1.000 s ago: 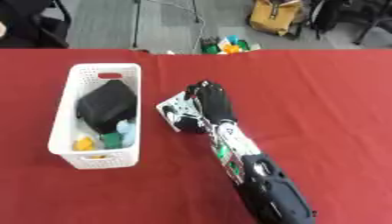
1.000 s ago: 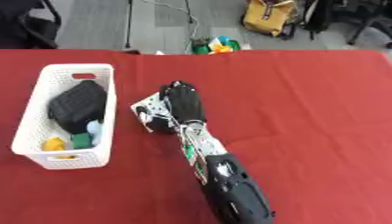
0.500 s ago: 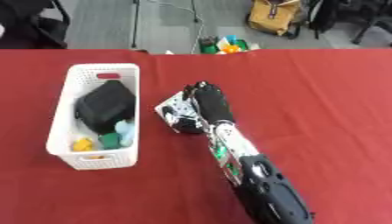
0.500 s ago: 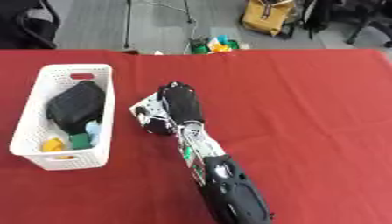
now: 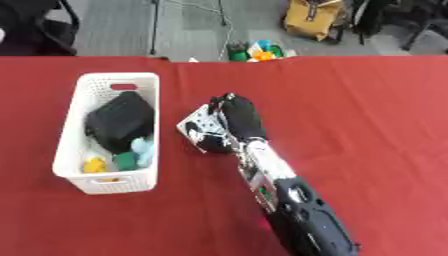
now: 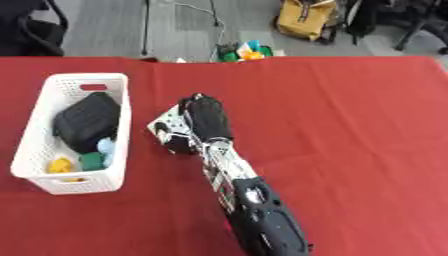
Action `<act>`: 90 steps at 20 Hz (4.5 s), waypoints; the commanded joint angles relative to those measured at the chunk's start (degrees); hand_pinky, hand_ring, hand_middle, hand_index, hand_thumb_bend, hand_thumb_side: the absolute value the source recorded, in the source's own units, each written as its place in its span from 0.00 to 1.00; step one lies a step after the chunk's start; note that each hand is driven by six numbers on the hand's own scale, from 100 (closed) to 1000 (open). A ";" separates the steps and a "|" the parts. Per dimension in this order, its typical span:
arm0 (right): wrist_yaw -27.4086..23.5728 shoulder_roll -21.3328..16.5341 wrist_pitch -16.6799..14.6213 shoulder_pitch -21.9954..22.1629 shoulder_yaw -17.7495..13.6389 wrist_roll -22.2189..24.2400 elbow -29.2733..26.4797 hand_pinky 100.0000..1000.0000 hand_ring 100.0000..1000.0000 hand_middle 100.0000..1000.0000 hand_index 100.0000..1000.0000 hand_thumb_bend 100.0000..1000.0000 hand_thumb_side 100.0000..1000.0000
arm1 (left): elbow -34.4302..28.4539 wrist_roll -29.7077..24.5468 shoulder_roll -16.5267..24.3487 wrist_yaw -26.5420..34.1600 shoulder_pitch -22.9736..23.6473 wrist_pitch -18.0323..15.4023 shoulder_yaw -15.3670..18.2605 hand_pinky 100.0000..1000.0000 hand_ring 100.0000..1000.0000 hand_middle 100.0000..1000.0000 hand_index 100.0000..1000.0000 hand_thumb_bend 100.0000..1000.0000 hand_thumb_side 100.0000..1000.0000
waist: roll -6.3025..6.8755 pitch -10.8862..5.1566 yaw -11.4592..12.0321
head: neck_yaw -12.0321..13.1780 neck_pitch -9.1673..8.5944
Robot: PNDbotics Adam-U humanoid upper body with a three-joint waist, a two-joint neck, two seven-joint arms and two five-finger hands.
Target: Pick up objects on the table and place them in the box.
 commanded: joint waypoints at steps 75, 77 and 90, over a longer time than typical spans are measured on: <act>-16.60 -4.90 -1.76 -4.99 3.65 -2.06 -18.02 0.62 0.61 0.17 0.48 0.06 0.50 | -0.94 -0.66 0.09 0.86 -1.02 0.23 -0.49 0.44 0.95 0.96 0.77 0.04 1.00 | -1.10 -2.48 2.52 | -1.65 -0.25; -16.82 -5.04 -2.01 -5.28 3.94 -2.02 -17.81 0.62 0.61 0.17 0.48 0.05 0.50 | -0.94 -0.65 0.08 0.88 -1.10 0.21 -0.49 0.44 0.95 0.96 0.77 0.04 1.00 | -1.27 -2.49 2.90 | -1.81 -0.27; -15.96 -5.57 -4.76 -6.81 6.11 -2.49 -15.40 0.62 0.62 0.17 0.48 0.01 0.54 | -0.94 0.08 -0.08 1.01 -1.99 -0.30 -0.43 0.44 0.95 0.96 0.77 0.05 1.00 | -2.36 -1.64 5.20 | -2.70 -1.18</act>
